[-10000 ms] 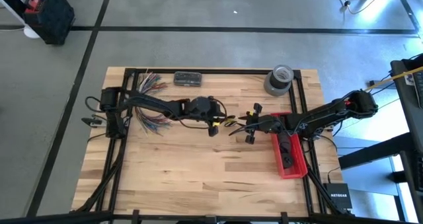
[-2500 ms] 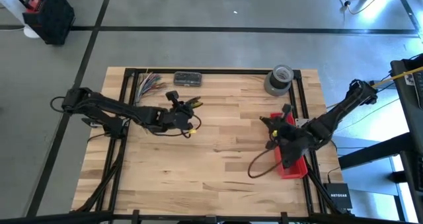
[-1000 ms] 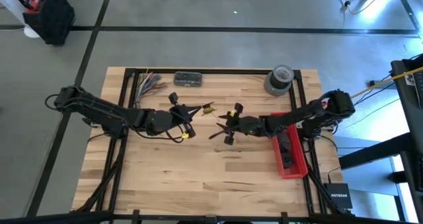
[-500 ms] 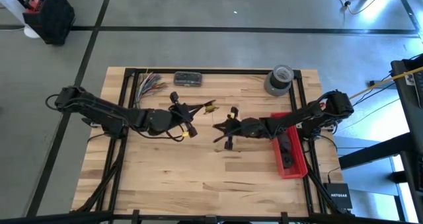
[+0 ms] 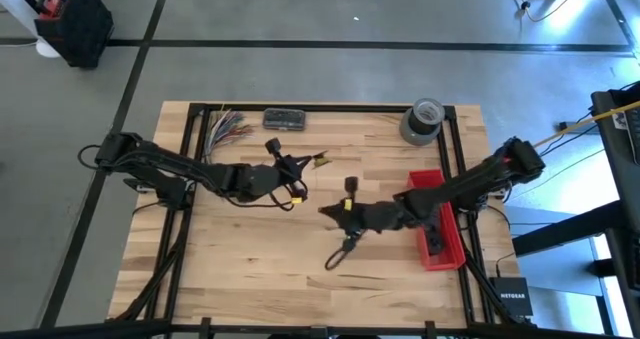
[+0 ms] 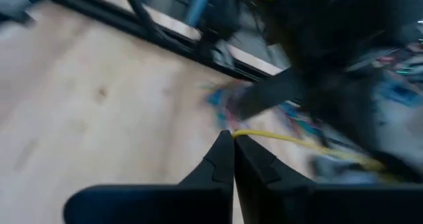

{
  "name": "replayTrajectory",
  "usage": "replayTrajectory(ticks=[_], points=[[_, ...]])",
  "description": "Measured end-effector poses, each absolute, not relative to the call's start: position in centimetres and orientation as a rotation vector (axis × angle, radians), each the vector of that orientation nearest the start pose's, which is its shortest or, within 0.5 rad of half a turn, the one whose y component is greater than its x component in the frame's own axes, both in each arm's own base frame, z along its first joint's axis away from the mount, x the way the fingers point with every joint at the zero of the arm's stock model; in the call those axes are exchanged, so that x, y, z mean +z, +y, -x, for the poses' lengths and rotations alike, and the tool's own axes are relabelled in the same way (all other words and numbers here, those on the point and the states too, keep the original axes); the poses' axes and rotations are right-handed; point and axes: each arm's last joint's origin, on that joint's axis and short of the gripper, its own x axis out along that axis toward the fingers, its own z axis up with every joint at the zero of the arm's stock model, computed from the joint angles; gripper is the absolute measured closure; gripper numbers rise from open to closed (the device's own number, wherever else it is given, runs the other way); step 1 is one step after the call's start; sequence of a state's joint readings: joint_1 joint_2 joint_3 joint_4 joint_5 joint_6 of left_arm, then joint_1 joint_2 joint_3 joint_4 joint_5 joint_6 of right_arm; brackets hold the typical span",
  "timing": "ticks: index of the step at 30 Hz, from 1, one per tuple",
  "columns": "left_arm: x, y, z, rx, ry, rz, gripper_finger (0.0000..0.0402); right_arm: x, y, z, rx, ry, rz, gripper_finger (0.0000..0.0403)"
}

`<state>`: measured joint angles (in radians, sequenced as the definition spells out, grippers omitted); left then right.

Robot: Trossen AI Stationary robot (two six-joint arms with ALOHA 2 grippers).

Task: Coil cords
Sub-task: Uncoil the yellow wire from the black spool

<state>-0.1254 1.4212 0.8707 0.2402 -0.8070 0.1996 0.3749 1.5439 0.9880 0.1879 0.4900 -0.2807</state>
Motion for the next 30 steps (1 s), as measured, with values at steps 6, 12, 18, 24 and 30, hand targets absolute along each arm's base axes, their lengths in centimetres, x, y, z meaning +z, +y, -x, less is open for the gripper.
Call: replayTrajectory(ticks=[6, 12, 18, 24, 30], points=[[25.7, -2.4, -30.0, 0.636, 0.429, -0.453, 0.0401, 29.8, 11.2, -27.8, -0.291, 0.465, 0.502, 0.0399], [26.3, -4.0, -29.5, 0.584, 0.425, -0.526, 0.0402, 29.8, 9.4, -23.1, -0.437, 0.612, 0.407, 0.0399], [28.8, -5.3, -28.5, 0.563, 0.271, -0.441, 0.0402, 24.1, 8.6, -21.5, -0.491, 0.735, 0.378, 0.0398], [30.0, -5.1, -28.8, 0.599, 0.112, -0.274, 0.0401, 19.1, 10.4, -24.4, -0.27, 0.574, 0.291, 0.0398], [28.8, -2.3, -30.1, 0.699, 0.128, -0.215, 0.0402, 19.3, 13.0, -28.6, -0.077, 0.408, 0.399, 0.0398]])
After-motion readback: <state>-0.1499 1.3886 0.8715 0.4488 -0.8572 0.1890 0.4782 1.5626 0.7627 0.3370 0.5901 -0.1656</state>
